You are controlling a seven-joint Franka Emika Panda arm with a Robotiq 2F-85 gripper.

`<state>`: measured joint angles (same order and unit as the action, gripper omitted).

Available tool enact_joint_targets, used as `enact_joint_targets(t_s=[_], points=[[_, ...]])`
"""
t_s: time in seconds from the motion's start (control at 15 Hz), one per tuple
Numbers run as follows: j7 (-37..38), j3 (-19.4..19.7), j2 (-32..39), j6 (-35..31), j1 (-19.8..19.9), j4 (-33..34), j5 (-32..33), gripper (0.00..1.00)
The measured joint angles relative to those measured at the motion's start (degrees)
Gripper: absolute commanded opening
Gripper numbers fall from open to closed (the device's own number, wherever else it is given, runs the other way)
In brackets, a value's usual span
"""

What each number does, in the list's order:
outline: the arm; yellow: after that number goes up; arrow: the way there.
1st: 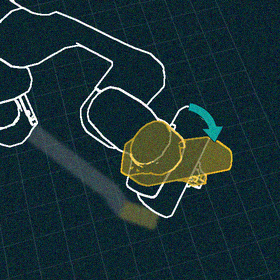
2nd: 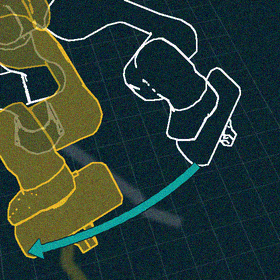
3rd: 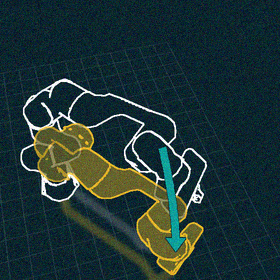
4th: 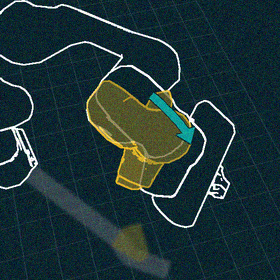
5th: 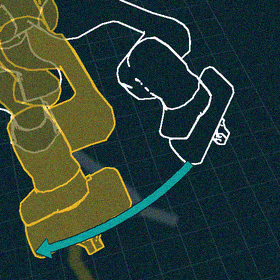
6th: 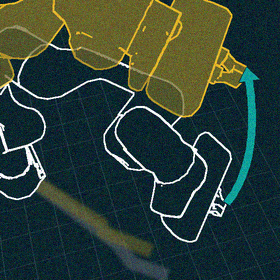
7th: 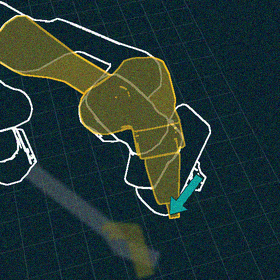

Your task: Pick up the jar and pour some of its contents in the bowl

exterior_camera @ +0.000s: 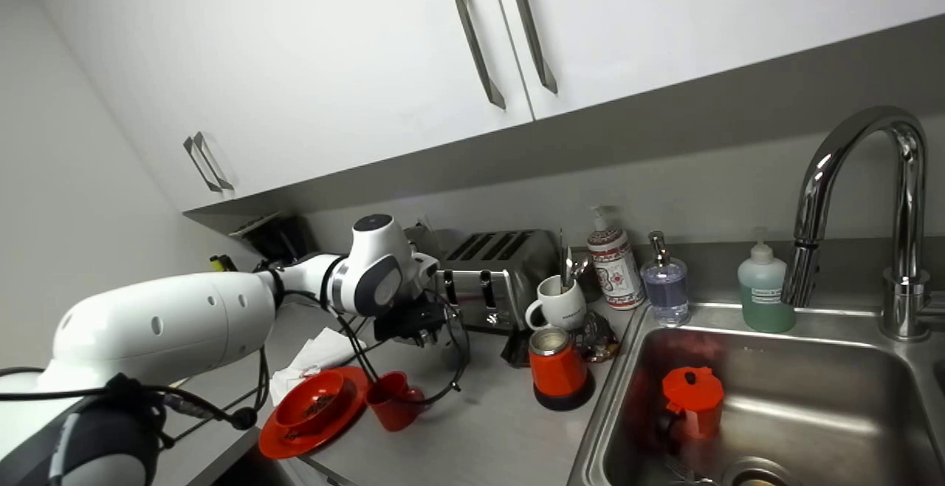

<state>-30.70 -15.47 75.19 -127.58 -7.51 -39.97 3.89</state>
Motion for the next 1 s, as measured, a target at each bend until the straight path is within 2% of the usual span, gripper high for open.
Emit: enact_joint_targets(t_s=[0.07, 0.47, 1.0], points=[[0.0, 0.0, 0.0, 0.0, 0.0, 0.1, 0.0, 0.03], [0.0, 0.0, -0.1, -0.6, 0.0, 1.0, 0.0, 0.08], [0.0, 0.0, -0.1, -2.9, -0.1, 1.4, 0.0, 0.05]])
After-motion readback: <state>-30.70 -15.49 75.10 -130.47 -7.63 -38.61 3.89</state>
